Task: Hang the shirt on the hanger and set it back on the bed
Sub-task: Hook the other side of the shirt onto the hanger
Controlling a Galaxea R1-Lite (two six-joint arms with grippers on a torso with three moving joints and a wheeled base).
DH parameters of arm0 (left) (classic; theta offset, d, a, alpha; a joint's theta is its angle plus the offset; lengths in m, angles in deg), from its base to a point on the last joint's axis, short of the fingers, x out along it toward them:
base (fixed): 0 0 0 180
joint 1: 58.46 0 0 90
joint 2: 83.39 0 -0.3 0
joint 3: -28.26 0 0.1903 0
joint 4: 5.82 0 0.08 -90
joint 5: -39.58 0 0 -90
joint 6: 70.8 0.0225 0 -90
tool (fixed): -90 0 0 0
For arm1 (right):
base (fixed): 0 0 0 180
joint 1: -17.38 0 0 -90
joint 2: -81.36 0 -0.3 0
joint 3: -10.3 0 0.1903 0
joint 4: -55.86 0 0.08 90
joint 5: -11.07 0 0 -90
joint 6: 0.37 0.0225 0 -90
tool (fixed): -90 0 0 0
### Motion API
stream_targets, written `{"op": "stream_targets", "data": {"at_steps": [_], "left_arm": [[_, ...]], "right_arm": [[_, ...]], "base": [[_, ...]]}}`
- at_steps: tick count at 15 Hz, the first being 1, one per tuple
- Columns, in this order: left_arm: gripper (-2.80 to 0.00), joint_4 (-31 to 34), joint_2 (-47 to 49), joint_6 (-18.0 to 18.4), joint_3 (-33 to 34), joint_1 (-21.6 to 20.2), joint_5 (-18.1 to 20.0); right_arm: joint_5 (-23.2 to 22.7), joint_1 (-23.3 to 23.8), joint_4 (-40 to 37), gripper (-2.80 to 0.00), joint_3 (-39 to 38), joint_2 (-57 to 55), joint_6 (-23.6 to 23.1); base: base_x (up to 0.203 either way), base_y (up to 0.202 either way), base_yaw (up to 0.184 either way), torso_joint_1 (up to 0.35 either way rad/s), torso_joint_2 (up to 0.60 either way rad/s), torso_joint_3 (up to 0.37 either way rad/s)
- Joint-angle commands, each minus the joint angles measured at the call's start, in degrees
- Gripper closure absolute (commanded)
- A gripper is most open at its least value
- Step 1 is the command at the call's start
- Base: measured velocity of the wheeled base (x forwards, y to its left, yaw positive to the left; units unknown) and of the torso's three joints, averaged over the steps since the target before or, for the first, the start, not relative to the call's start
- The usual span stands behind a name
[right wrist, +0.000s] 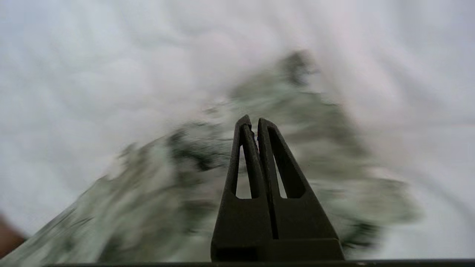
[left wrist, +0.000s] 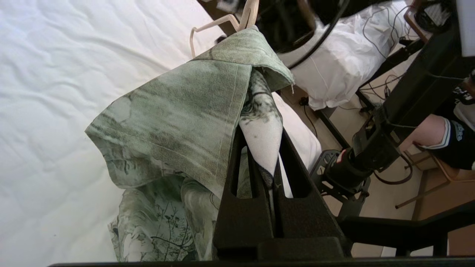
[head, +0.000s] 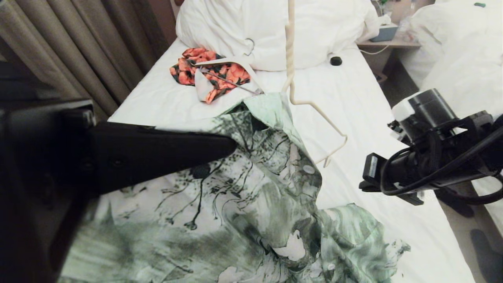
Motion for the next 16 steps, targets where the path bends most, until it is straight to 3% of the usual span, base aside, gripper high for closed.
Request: {"op": "stream_targets", "data": {"at_steps": [1,6,9,11,13,16], "left_arm": [[0.0,0.08,0.89,0.0,-0.81,-0.01,-0.12],[0.0,0.08,2.03,0.01,-2.03,-0.01,-0.91],[0.0,0.08,2.29,0.01,-1.85,-0.01,-1.35],[0.0,0.08,2.81,0.1,-1.85,-0.01,-1.35],[0.0,0.08,3.39,0.1,-1.85,-0.1,-1.35],[0.0,0.01,4.12,0.1,-1.94,-0.17,-1.44]], "right_arm": [[-0.35,-3.42,0.77,0.0,-0.45,-1.28,0.54],[-0.44,-15.94,3.08,0.0,-2.18,-0.56,0.69],[0.04,-23.61,-8.75,0.0,-1.31,0.83,0.59],[2.69,-27.7,-17.69,0.0,-0.04,-0.34,0.59],[4.69,-29.71,-20.39,0.0,0.4,-2.35,0.68],[4.19,-30.81,-20.46,0.0,3.17,-5.01,0.82]], "base": [[0.0,0.0,0.0,0.0,0.0,0.0],[0.0,0.0,0.0,0.0,0.0,0.0],[0.0,0.0,0.0,0.0,0.0,0.0],[0.0,0.0,0.0,0.0,0.0,0.0],[0.0,0.0,0.0,0.0,0.0,0.0],[0.0,0.0,0.0,0.0,0.0,0.0]]}}
